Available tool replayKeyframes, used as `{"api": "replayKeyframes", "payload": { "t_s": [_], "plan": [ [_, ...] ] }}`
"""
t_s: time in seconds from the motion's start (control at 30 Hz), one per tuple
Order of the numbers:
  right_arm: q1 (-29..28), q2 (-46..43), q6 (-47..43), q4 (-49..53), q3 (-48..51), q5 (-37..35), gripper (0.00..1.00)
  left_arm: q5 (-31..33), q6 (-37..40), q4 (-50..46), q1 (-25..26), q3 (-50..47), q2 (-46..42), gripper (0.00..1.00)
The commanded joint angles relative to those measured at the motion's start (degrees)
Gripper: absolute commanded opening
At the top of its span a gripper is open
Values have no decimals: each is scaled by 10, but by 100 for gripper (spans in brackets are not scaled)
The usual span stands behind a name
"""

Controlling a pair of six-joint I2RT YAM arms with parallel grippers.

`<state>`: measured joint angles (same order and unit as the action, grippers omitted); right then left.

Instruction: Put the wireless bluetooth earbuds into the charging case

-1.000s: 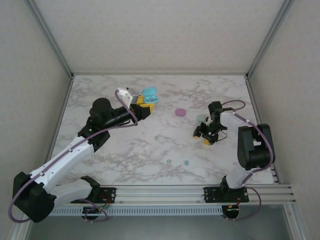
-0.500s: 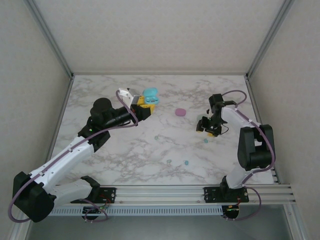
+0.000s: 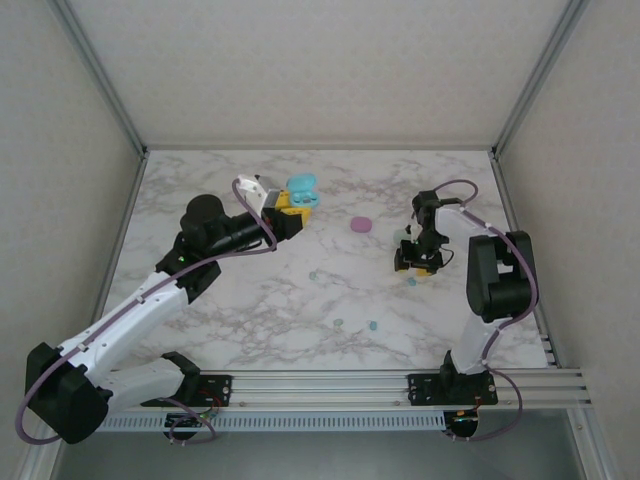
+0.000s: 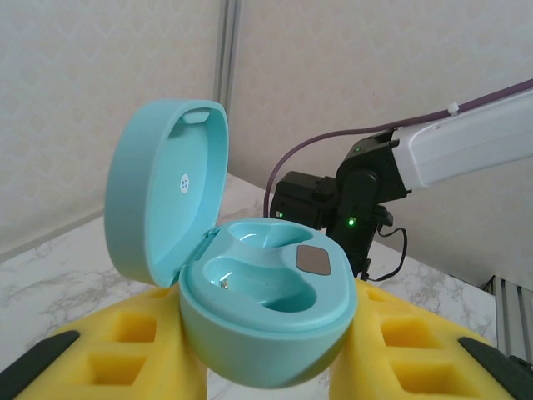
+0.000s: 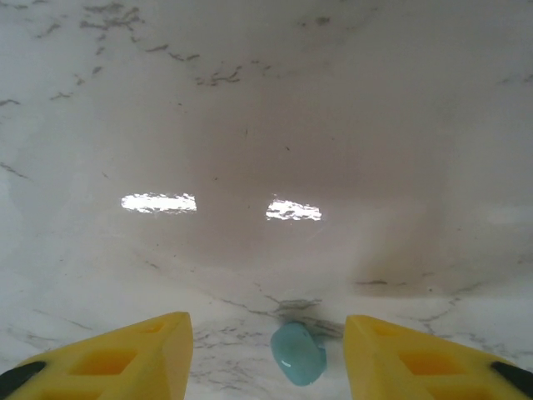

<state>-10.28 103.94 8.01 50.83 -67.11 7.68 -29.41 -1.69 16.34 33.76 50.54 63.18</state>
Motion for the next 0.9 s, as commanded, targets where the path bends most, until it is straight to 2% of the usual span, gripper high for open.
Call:
{"api": "replayKeyframes", "payload": {
  "t_s": [0.0,0.13,0.33,0.57,0.87],
  "plan": [
    [-3,9,-13,22,-10,10,52,4,6,0,7,22,1,28],
    [-3,2,-10,23,0,23,52,6,8,-3,7,19,-1,28],
    [-4,3,-8,36,4,15,47,5,9,-2,8,18,0,28],
    [-4,5,-4,37,3,-4,47,6,9,-4,7,18,-1,28],
    [-4,11,0,36,10,7,47,4,10,-4,8,19,1,28]
  ]
}}
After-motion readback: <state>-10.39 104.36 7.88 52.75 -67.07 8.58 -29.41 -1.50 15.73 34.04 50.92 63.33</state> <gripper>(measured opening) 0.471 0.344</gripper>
